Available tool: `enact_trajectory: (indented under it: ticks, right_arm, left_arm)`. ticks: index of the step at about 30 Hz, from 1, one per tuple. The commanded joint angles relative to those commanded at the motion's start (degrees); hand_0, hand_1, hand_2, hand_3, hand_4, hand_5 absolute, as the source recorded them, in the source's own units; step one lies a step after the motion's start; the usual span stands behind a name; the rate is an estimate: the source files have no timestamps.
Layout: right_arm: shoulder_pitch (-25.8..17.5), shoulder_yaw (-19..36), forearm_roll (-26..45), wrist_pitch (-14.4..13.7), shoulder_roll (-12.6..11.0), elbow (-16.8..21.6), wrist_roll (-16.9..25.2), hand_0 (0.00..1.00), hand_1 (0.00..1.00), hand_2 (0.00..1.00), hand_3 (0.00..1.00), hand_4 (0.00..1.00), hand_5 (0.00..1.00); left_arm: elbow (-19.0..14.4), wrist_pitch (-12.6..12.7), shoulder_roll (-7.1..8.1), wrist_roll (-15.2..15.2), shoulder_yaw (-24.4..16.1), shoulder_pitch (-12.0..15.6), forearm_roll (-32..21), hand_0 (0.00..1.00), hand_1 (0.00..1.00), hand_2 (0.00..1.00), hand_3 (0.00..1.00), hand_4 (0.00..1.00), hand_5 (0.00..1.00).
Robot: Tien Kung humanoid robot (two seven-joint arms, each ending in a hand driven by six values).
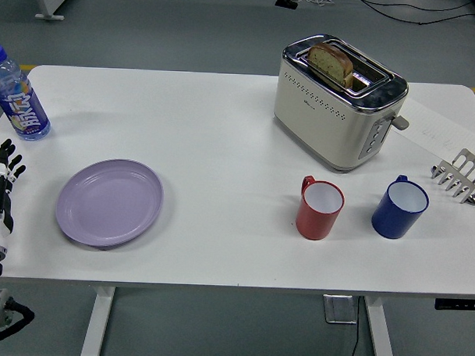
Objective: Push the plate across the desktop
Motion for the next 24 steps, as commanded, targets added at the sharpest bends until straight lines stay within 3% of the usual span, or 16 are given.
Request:
enact_trajectory:
  ticks: [24]
  right_arm:
    - [-0.1, 0.3, -0.3, 0.0, 0.0, 0.0, 0.0, 0.656, 0.644, 0.724, 0.682, 0.281, 0.282]
  left_arm:
    - [3.1, 2.1, -2.72, -1.7, 4.2, -1.1, -1.0, 0.904, 0.955, 0.998, 0.998, 0.502, 0.998]
